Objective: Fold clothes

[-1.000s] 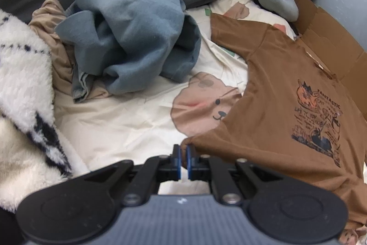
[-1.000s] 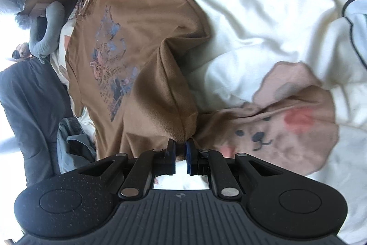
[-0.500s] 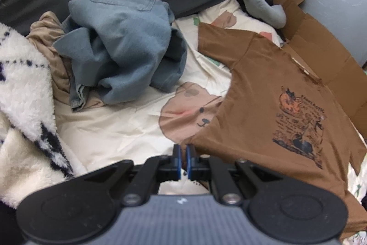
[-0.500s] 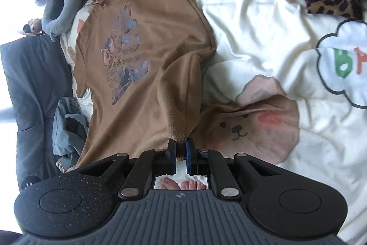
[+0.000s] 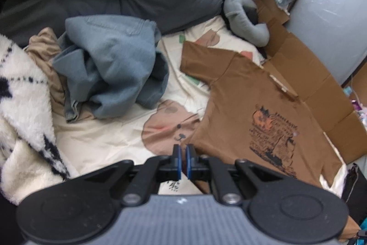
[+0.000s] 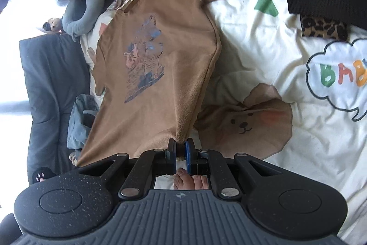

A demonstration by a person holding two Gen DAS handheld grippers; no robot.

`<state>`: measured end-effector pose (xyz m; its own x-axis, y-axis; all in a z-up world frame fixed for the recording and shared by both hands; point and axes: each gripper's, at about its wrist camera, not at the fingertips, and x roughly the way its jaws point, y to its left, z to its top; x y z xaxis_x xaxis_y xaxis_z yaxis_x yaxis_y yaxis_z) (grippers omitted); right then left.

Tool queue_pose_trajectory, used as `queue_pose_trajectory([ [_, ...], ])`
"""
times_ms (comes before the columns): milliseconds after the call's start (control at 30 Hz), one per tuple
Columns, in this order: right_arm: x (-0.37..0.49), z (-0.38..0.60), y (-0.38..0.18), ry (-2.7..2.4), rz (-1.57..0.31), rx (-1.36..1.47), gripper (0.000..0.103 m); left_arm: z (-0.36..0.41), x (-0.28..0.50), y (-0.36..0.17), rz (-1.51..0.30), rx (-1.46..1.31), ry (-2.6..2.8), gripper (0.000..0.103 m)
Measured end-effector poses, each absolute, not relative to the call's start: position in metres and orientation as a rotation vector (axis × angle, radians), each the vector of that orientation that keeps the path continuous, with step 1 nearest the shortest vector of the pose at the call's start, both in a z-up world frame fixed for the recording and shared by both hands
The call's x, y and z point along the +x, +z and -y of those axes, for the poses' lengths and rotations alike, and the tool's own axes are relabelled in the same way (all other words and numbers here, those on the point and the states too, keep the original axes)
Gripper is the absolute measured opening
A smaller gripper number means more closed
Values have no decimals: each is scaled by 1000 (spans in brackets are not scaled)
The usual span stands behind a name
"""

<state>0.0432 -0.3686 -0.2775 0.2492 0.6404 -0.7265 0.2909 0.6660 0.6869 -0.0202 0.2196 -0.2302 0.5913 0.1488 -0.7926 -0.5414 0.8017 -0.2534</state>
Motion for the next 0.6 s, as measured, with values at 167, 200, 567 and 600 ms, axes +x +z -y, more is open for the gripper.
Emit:
queue_pose_trajectory([
  [167,46,373,-253,316,-1319,877,5,-218,-15,-212,-834,-511,412,4],
  [200,47,375,-248,321,-1309,879,5,-218,-14,-208,-831,-512,408,4],
  [567,62,384,-211,356,-1259,852,5,-226,-9,-180,-807,-528,390,4],
  [600,61,385,-210,357,-1259,849,5,-226,-9,-180,-809,-525,390,4],
])
